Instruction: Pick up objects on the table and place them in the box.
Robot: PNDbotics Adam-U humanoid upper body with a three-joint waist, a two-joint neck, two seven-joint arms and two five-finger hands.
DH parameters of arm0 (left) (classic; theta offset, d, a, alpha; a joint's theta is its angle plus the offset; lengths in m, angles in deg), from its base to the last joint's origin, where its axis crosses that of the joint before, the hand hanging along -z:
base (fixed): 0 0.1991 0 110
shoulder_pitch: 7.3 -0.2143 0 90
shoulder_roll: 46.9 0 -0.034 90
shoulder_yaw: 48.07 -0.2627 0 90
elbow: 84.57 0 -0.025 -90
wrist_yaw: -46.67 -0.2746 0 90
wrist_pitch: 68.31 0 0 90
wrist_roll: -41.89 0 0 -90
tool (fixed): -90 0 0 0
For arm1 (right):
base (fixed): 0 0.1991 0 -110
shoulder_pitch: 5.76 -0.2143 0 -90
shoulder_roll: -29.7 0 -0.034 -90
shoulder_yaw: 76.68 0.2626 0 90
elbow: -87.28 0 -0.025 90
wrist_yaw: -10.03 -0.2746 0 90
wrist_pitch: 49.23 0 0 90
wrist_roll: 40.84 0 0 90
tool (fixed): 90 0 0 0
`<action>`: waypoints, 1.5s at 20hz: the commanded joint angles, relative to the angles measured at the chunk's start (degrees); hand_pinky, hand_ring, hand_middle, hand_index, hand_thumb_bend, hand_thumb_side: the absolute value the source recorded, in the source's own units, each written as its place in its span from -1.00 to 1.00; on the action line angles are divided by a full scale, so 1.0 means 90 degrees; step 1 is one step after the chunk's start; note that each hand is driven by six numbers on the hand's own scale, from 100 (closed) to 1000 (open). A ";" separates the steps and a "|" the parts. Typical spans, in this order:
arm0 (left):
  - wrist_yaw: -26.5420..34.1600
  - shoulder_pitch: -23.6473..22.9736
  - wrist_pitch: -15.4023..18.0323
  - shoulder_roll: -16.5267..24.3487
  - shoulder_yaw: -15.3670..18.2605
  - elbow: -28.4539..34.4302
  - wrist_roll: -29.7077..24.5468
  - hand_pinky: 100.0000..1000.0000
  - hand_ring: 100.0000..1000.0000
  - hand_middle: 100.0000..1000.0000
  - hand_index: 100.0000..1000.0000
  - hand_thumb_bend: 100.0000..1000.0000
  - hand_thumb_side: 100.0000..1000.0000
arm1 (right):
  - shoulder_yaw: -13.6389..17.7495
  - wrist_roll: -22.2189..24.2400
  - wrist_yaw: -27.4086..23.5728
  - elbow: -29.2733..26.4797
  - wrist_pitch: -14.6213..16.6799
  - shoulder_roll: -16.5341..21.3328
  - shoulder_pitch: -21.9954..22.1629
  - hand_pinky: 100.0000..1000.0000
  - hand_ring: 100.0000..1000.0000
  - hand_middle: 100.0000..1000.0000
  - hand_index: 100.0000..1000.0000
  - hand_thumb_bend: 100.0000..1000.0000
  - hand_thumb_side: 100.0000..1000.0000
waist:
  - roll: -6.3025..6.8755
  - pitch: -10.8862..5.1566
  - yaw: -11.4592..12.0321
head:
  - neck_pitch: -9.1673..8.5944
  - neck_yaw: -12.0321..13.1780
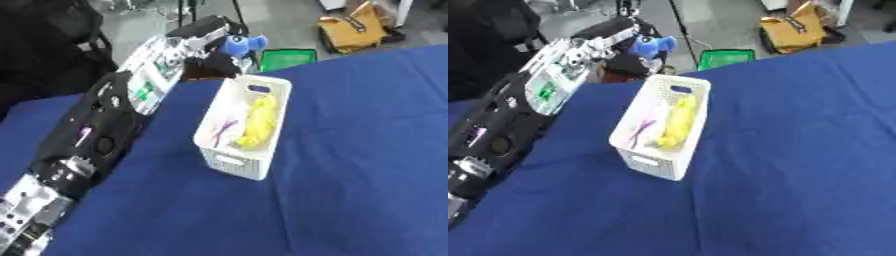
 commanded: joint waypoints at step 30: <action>-0.0590 -0.0019 0.0451 0.0249 0.0185 0.0270 -0.0671 0.27 0.62 0.77 0.93 -0.36 0.47 | 0.0036 -0.0080 -0.0049 -0.0103 0.0049 0.0087 0.0005 0.51 0.46 0.30 0.50 -1.00 0.62 | -0.0011 -0.0173 0.0004 | 0.0100 -0.0126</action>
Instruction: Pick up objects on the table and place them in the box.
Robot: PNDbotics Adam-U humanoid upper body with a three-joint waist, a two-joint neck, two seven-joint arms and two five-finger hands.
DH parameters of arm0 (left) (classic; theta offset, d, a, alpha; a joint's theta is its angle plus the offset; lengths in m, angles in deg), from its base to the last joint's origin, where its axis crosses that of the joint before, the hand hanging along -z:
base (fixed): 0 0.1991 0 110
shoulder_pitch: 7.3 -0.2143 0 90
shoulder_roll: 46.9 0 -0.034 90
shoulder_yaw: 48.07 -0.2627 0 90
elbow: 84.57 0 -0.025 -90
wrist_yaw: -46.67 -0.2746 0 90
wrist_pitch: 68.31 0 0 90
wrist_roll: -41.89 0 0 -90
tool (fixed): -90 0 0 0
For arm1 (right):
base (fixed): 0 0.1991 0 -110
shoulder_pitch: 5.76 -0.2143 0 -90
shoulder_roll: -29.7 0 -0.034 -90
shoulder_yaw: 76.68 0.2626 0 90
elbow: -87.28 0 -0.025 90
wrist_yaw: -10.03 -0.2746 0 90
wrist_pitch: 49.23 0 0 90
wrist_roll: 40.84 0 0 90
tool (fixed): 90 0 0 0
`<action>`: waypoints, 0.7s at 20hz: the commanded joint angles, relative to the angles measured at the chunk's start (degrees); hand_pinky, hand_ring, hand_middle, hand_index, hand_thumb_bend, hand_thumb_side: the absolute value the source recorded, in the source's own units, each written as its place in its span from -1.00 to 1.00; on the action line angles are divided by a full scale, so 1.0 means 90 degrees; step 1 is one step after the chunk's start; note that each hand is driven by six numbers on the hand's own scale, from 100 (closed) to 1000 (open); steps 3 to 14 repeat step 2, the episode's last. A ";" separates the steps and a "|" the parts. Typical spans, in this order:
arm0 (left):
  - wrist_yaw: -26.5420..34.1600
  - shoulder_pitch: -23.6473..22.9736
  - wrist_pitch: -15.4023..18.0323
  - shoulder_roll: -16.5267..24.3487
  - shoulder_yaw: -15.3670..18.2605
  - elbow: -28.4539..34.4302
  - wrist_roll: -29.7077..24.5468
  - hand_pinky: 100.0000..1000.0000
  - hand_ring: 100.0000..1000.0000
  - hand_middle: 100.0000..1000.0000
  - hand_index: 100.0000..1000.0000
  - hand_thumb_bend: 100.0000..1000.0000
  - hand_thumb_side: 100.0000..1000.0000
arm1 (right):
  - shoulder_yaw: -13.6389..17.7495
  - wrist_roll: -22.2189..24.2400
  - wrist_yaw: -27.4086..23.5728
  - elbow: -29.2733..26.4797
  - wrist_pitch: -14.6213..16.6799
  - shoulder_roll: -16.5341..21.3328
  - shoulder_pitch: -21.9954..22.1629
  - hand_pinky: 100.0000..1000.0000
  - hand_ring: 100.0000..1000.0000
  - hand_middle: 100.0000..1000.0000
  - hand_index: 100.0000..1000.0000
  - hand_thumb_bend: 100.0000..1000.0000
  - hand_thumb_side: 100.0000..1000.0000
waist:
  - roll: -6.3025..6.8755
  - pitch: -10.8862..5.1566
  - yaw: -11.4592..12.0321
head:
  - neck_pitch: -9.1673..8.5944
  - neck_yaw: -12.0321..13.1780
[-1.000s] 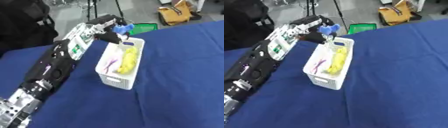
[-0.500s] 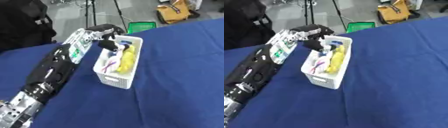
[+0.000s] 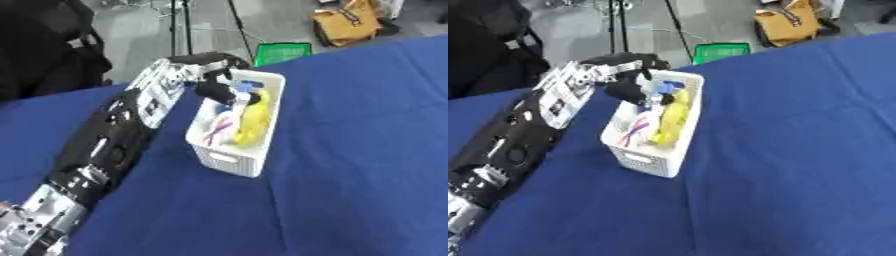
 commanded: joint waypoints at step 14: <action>-0.0100 0.0033 -0.0032 0.0599 -0.0114 0.0936 0.0354 0.27 0.62 0.77 0.93 -0.44 0.53 | 0.0053 -0.0076 0.0006 -0.0103 0.0024 0.0123 0.0062 0.51 0.46 0.30 0.50 -1.00 0.61 | -0.0074 -0.0319 0.0161 | 0.0158 -0.0156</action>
